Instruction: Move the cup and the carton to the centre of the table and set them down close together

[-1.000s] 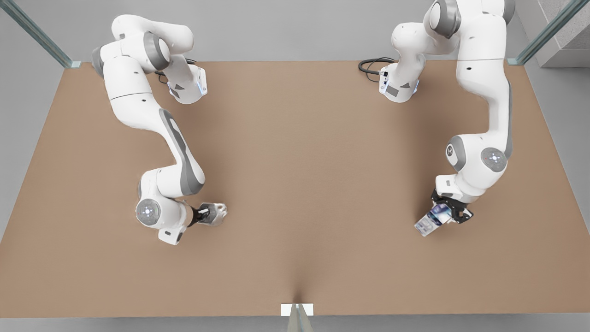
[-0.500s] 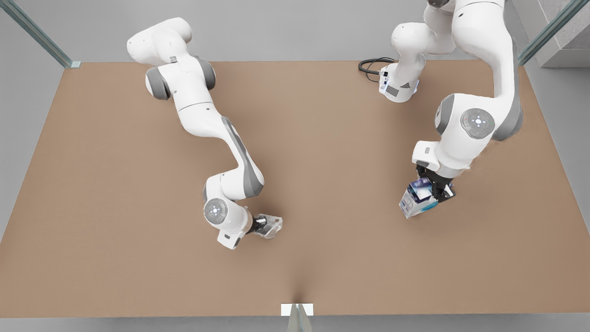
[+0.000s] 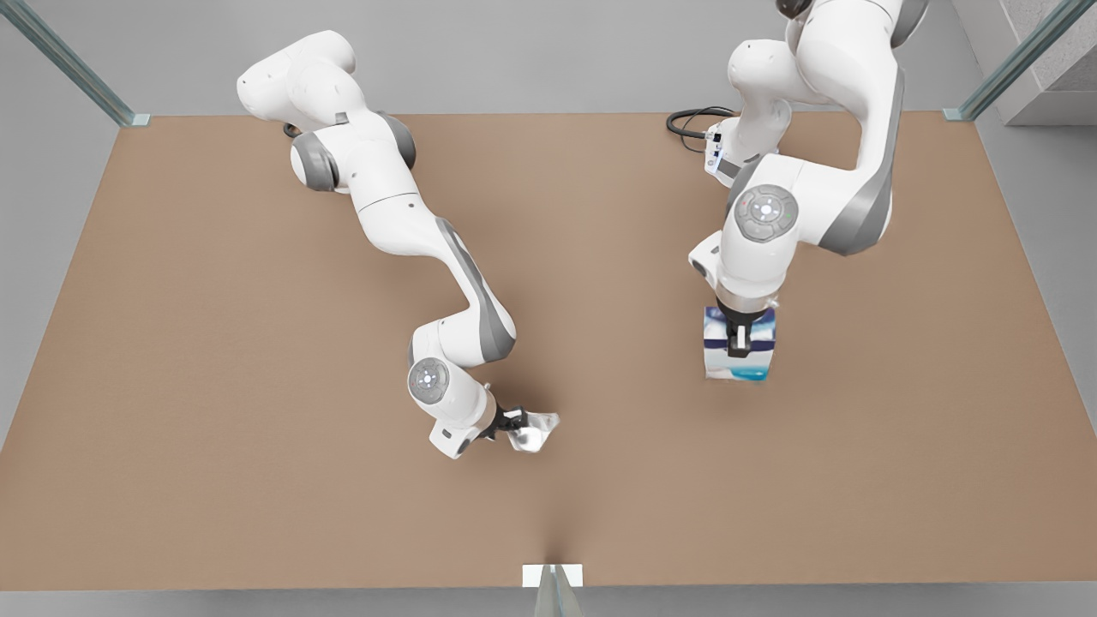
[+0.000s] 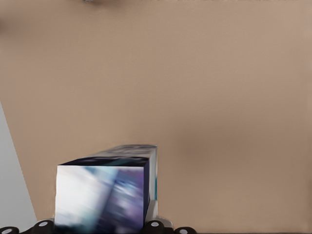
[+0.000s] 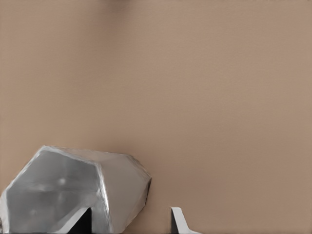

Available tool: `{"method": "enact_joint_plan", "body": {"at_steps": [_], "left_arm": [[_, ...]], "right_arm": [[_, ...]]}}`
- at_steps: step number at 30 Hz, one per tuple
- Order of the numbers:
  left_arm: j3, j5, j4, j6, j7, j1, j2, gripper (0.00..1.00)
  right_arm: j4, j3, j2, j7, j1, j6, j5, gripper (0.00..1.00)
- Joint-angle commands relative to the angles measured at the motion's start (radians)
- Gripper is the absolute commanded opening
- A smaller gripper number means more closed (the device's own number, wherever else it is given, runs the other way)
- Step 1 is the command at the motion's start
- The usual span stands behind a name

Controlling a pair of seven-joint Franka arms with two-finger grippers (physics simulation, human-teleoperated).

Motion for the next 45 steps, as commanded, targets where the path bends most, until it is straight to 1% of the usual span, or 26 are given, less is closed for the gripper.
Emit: {"method": "enact_joint_plan", "body": {"at_steps": [1, 3, 4, 9, 13, 14, 16, 17, 18, 19, 20, 21, 22, 23, 25, 27, 28, 32, 34, 36, 41, 43, 45], "left_arm": [[-0.001, -0.058, 0.0, -0.009, -0.002, 0.0, 0.0, 0.61], [-0.005, -0.062, 0.017, -0.011, -0.013, -0.002, 0.008, 0.62], [-0.004, -0.096, 0.017, -0.012, -0.016, 0.0, 0.009, 0.62], [-0.004, -0.095, 0.022, -0.011, -0.036, -0.003, 0.011, 0.62], [-0.005, -0.096, 0.035, -0.017, -0.048, -0.009, 0.018, 0.62], [-0.005, -0.096, 0.035, -0.018, -0.049, -0.009, 0.018, 0.62], [-0.007, -0.096, 0.035, -0.02, -0.059, -0.014, 0.018, 0.62], [-0.007, -0.096, 0.035, -0.021, -0.06, -0.014, 0.018, 0.62], [-0.007, -0.096, 0.035, -0.02, -0.06, -0.016, 0.02, 0.62], [-0.007, -0.098, 0.037, -0.021, -0.077, -0.032, 0.02, 0.62], [-0.007, -0.098, 0.055, -0.024, -0.109, -0.051, 0.031, 0.62], [-0.007, -0.098, 0.083, -0.043, -0.152, -0.077, 0.055, 0.62], [-0.007, -0.096, 0.111, -0.044, -0.183, -0.106, 0.091, 0.62], [-0.007, -0.095, 0.143, -0.044, -0.224, -0.135, 0.12, 0.62], [-0.007, -0.096, 0.21, -0.038, -0.324, -0.189, 0.193, 0.62], [-0.004, -0.096, 0.25, -0.004, -0.407, -0.262, 0.253, 0.62], [-0.004, -0.096, 0.285, -0.007, -0.421, -0.279, 0.284, 0.62], [0.005, -0.118, 0.324, 0.045, -0.46, -0.325, 0.357, 0.62], [0.002, -0.122, 0.33, 0.058, -0.554, -0.361, 0.37, 0.61], [0.001, -0.124, 0.371, 0.065, -0.605, -0.393, 0.402, 0.61], [0.005, -0.122, 0.413, 0.154, -0.658, -0.444, 0.477, 0.62], [0.008, -0.073, 0.408, 0.152, -0.619, -0.457, 0.491, 0.62], [0.008, -0.056, 0.402, 0.103, -0.533, -0.456, 0.486, 0.65]], "right_arm": [[0.0, 0.0, 0.0, 0.0, 0.0, 0.0, 0.0, 1.0], [0.0, 0.0, 0.0, -0.003, 0.0, 0.0, 0.0, 1.0], [0.0, 0.0, -0.002, -0.003, 0.0, 0.0, 0.0, 1.0], [-0.002, -0.002, -0.019, 0.0, -0.006, -0.035, 0.0, 1.0], [-0.011, -0.003, -0.089, 0.005, -0.014, -0.094, 0.0, 1.0], [-0.014, -0.002, -0.127, 0.023, -0.029, -0.132, 0.002, 1.0], [-0.038, -0.005, -0.236, 0.025, -0.061, -0.228, 0.002, 1.0], [-0.081, -0.006, -0.339, 0.023, -0.129, -0.343, -0.005, 1.0], [-0.101, -0.012, -0.42, 0.011, -0.209, -0.504, -0.089, 1.0], [-0.103, -0.009, -0.502, -0.081, -0.267, -0.638, -0.336, 1.0], [-0.118, -0.009, -0.569, -0.144, -0.317, -0.696, -0.492, 1.0], [-0.199, -0.011, -0.657, -0.161, -0.325, -0.684, -0.598, 1.0], [-0.31, 0.003, -0.755, -0.161, -0.359, -0.637, -0.644, 1.0], [-0.463, 0.153, -0.868, -0.149, -0.486, -0.542, -0.722, 1.0], [-0.578, 0.25, -0.959, -0.138, -0.598, -0.497, -0.752, 1.0], [-0.615, 0.262, -0.971, -0.132, -0.611, -0.48, -0.758, 1.0], [-0.615, 0.262, -0.965, -0.132, -0.606, -0.479, -0.758, 1.0], [-0.614, 0.261, -0.959, -0.124, -0.612, -0.482, -0.756, 1.0], [-0.614, 0.261, -0.957, -0.124, -0.612, -0.482, -0.756, 1.0], [-0.615, 0.262, -0.957, -0.124, -0.614, -0.485, -0.755, 1.0], [-0.615, 0.261, -0.956, -0.124, -0.62, -0.491, -0.755, 1.0], [-0.615, 0.261, -0.956, -0.123, -0.621, -0.492, -0.755, 1.0], [-0.615, 0.261, -0.954, -0.123, -0.621, -0.492, -0.755, 1.0]]}}
